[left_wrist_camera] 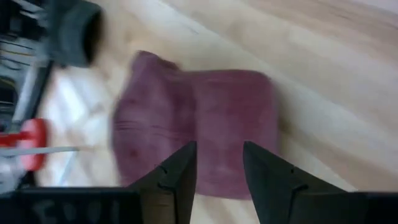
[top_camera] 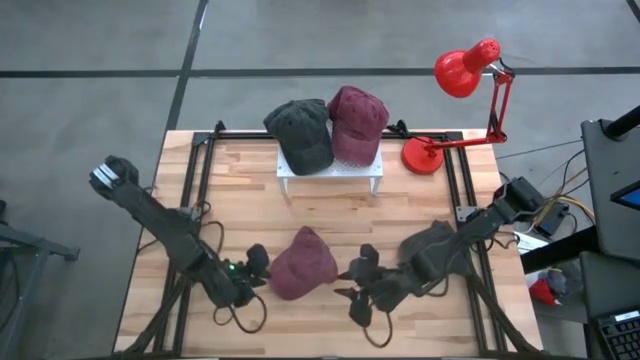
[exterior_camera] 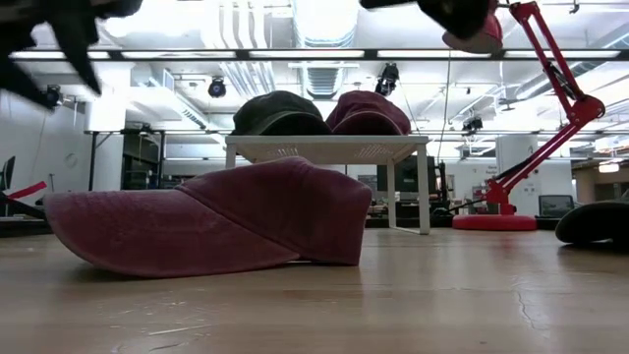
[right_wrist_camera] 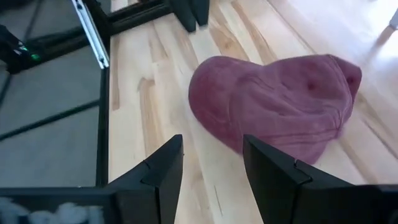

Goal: Pick & Place hat
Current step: Stack the red cap on top of the red cap on the shelf

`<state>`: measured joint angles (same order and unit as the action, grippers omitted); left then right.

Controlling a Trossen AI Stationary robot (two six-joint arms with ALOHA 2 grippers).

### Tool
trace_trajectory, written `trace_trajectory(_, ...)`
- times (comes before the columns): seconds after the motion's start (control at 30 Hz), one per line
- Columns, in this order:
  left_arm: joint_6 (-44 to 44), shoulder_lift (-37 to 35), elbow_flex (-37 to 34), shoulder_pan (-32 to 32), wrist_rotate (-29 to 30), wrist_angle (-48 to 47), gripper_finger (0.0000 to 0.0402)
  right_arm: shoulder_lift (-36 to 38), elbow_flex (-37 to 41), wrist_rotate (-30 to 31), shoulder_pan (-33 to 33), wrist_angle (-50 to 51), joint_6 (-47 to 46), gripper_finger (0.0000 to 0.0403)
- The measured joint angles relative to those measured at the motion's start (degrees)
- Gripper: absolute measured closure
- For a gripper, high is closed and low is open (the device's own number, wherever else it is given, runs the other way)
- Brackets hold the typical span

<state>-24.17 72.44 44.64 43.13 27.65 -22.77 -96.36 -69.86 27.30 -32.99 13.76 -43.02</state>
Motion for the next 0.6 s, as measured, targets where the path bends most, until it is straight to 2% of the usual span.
trace_trajectory(0.3,2.95,9.97,-0.02,3.24,-0.68,4.06,0.0261,-4.74,-16.52,2.51,0.0,23.22,1.1,0.0241)
trace_trajectory(0.6,6.57,17.82,-0.02,3.74,9.12,4.68,0.0261,-4.93,-20.83,7.28,-0.13,24.93,3.43,0.0241)
